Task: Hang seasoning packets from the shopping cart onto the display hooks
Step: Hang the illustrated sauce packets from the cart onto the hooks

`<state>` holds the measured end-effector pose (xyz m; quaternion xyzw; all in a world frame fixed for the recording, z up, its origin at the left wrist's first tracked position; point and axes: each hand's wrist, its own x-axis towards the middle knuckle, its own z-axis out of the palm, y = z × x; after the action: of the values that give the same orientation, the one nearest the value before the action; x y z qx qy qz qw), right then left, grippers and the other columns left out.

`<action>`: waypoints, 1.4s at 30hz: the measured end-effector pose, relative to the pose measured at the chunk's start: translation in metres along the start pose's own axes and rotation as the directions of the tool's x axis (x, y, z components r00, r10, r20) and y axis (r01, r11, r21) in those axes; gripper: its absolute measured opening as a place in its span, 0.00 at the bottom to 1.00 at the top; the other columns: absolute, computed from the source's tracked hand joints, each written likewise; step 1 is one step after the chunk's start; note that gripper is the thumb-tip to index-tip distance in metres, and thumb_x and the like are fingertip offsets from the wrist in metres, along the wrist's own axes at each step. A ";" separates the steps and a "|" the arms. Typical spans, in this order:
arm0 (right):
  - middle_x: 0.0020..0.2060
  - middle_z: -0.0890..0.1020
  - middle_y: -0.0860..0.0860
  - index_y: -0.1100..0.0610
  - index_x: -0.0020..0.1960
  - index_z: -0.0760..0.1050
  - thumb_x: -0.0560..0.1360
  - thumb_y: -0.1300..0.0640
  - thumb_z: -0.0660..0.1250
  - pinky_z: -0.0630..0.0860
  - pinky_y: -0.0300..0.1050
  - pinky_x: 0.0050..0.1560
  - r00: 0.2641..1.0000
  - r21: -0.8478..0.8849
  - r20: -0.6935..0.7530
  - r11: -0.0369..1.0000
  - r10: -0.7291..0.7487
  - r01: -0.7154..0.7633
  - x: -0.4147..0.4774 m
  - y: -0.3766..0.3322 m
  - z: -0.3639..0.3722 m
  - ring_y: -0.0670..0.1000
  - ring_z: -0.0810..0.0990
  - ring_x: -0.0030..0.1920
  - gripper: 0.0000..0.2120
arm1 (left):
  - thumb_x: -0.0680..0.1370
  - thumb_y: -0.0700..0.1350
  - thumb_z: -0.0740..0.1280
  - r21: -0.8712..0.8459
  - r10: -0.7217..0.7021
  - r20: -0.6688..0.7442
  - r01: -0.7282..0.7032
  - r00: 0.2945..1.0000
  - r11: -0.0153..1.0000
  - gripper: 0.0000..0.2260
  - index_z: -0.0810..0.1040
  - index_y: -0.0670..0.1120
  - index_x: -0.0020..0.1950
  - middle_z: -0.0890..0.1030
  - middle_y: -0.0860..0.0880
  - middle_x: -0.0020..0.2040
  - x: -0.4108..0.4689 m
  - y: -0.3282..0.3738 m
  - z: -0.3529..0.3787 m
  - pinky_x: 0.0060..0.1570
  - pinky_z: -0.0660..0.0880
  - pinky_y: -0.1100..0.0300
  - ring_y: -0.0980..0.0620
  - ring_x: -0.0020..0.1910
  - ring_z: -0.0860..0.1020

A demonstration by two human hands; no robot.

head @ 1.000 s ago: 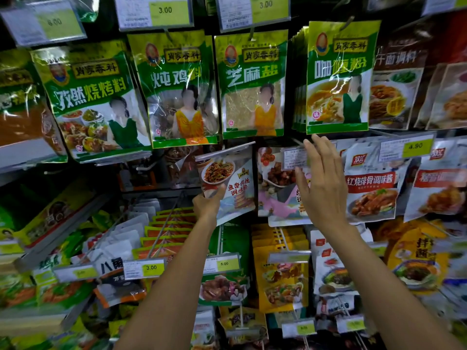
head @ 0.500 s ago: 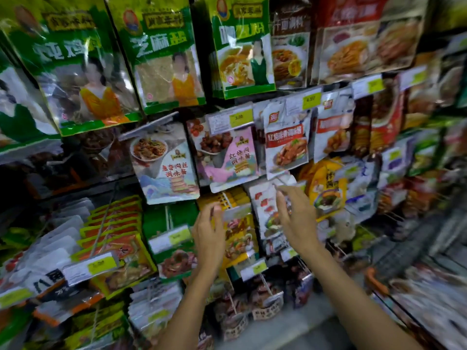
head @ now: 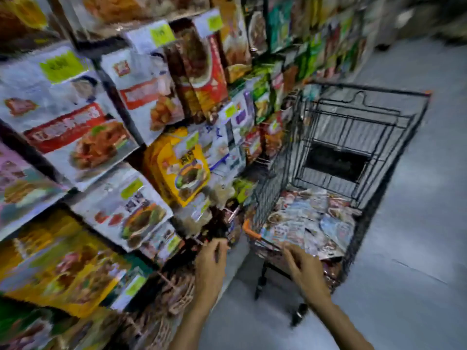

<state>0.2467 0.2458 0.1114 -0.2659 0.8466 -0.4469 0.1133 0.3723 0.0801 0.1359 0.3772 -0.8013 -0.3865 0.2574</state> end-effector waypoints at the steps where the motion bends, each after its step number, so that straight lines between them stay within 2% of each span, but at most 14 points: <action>1: 0.40 0.85 0.53 0.57 0.50 0.80 0.79 0.57 0.64 0.75 0.51 0.42 0.999 0.006 -0.008 0.999 0.042 -0.042 0.006 0.014 -0.007 0.54 0.82 0.41 0.07 | 0.79 0.39 0.64 0.013 0.001 0.050 -0.001 0.999 1.000 0.07 0.81 0.43 0.46 0.83 0.44 0.39 0.006 0.002 0.019 0.37 0.67 0.64 0.56 0.36 0.75; 5: 0.36 0.83 0.50 0.53 0.48 0.78 0.79 0.57 0.64 0.76 0.51 0.40 0.979 0.008 -0.087 0.983 0.185 -0.185 0.030 0.061 -0.031 0.51 0.81 0.36 0.05 | 0.80 0.44 0.62 0.053 0.001 0.252 -0.015 0.968 0.998 0.08 0.80 0.45 0.51 0.81 0.49 0.37 0.035 0.011 0.086 0.34 0.67 0.61 0.60 0.32 0.72; 7: 0.35 0.83 0.51 0.55 0.48 0.79 0.79 0.58 0.63 0.77 0.52 0.40 0.958 0.033 -0.114 0.965 0.262 -0.260 0.045 0.081 -0.037 0.52 0.81 0.36 0.05 | 0.80 0.46 0.62 0.074 -0.015 0.334 -0.010 0.942 0.997 0.09 0.80 0.45 0.54 0.79 0.50 0.38 0.052 0.017 0.116 0.35 0.69 0.60 0.58 0.34 0.74; 10: 0.36 0.83 0.50 0.57 0.49 0.79 0.78 0.60 0.63 0.75 0.48 0.40 0.913 0.075 -0.154 0.925 0.379 -0.372 0.072 0.109 -0.040 0.52 0.81 0.38 0.06 | 0.81 0.45 0.61 0.110 -0.014 0.439 -0.038 0.899 0.993 0.09 0.79 0.44 0.56 0.79 0.51 0.41 0.081 0.020 0.160 0.36 0.70 0.66 0.57 0.38 0.76; 12: 0.35 0.82 0.48 0.57 0.50 0.79 0.78 0.61 0.62 0.71 0.43 0.37 0.876 0.091 -0.193 0.897 0.442 -0.433 0.093 0.128 -0.038 0.51 0.80 0.37 0.07 | 0.81 0.45 0.61 0.147 -0.030 0.505 -0.051 0.862 0.988 0.10 0.77 0.44 0.59 0.81 0.47 0.45 0.103 0.018 0.192 0.41 0.73 0.61 0.52 0.41 0.77; 15: 0.33 0.80 0.47 0.57 0.51 0.79 0.79 0.61 0.62 0.68 0.34 0.33 0.820 0.133 -0.233 0.852 0.523 -0.506 0.126 0.158 -0.027 0.46 0.77 0.33 0.07 | 0.81 0.45 0.61 0.207 -0.051 0.556 -0.079 0.830 0.975 0.11 0.77 0.44 0.60 0.82 0.41 0.47 0.137 0.002 0.241 0.38 0.70 0.58 0.51 0.37 0.74; 20: 0.43 0.83 0.55 0.60 0.52 0.79 0.79 0.59 0.61 0.72 0.42 0.37 0.742 0.141 -0.192 0.766 0.643 -0.627 0.177 0.211 0.009 0.53 0.79 0.39 0.09 | 0.81 0.42 0.61 0.313 -0.192 0.599 -0.007 0.777 0.950 0.10 0.77 0.38 0.57 0.73 0.50 0.35 0.185 -0.049 0.308 0.31 0.64 0.62 0.55 0.31 0.70; 23: 0.43 0.82 0.57 0.63 0.51 0.78 0.80 0.60 0.60 0.62 0.32 0.29 0.717 0.108 -0.171 0.736 0.676 -0.669 0.202 0.241 0.033 0.53 0.77 0.39 0.09 | 0.81 0.40 0.60 0.371 -0.269 0.607 0.032 0.748 0.928 0.11 0.76 0.35 0.58 0.76 0.42 0.39 0.203 -0.082 0.339 0.27 0.65 0.69 0.47 0.35 0.74; 25: 0.43 0.82 0.58 0.64 0.50 0.78 0.80 0.60 0.61 0.62 0.38 0.31 0.708 0.107 -0.153 0.724 0.689 -0.682 0.213 0.255 0.046 0.56 0.78 0.42 0.09 | 0.81 0.39 0.60 0.408 -0.304 0.606 0.040 0.735 0.912 0.11 0.76 0.35 0.58 0.80 0.35 0.45 0.209 -0.102 0.357 0.31 0.64 0.67 0.41 0.43 0.78; 29: 0.45 0.82 0.62 0.66 0.54 0.76 0.80 0.58 0.63 0.72 0.48 0.42 0.702 0.092 -0.049 0.703 0.711 -0.705 0.228 0.273 0.078 0.61 0.80 0.47 0.11 | 0.81 0.40 0.58 0.489 -0.398 0.606 0.072 0.689 0.869 0.14 0.71 0.36 0.64 0.77 0.36 0.57 0.214 -0.132 0.387 0.49 0.74 0.52 0.40 0.54 0.76; 31: 0.46 0.82 0.60 0.64 0.55 0.76 0.78 0.58 0.64 0.75 0.50 0.47 0.680 0.063 -0.043 0.681 0.732 -0.729 0.236 0.277 0.092 0.59 0.80 0.48 0.10 | 0.81 0.41 0.60 0.496 -0.424 0.584 0.109 0.692 0.861 0.16 0.68 0.37 0.67 0.72 0.37 0.62 0.213 -0.141 0.395 0.56 0.72 0.50 0.39 0.59 0.73; 36: 0.44 0.83 0.57 0.61 0.48 0.77 0.77 0.61 0.66 0.70 0.43 0.40 0.665 -0.020 -0.054 0.665 0.745 -0.747 0.251 0.280 0.114 0.56 0.80 0.45 0.04 | 0.80 0.43 0.62 0.537 -0.428 0.547 0.090 0.720 0.839 0.22 0.62 0.40 0.73 0.65 0.40 0.70 0.209 -0.152 0.406 0.60 0.67 0.54 0.43 0.67 0.65; 40: 0.41 0.83 0.56 0.62 0.44 0.76 0.76 0.65 0.65 0.77 0.47 0.41 0.636 0.009 -0.080 0.639 0.767 -0.769 0.237 0.282 0.100 0.53 0.80 0.41 0.03 | 0.81 0.44 0.61 0.504 -0.389 0.584 0.058 0.713 0.862 0.24 0.59 0.44 0.75 0.60 0.44 0.74 0.197 -0.149 0.410 0.63 0.69 0.52 0.44 0.70 0.62; 42: 0.38 0.82 0.54 0.61 0.44 0.75 0.77 0.64 0.65 0.77 0.39 0.36 0.606 0.026 -0.119 0.612 0.787 -0.790 0.222 0.285 0.087 0.51 0.80 0.39 0.04 | 0.80 0.45 0.62 0.454 -0.334 0.612 0.028 0.717 0.891 0.25 0.60 0.46 0.75 0.60 0.45 0.74 0.189 -0.142 0.414 0.64 0.66 0.56 0.46 0.71 0.61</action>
<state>0.0000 0.1940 -0.1614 0.1592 0.8887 -0.3540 0.2441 0.0279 0.0447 -0.1923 0.3349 -0.8601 -0.3420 -0.1765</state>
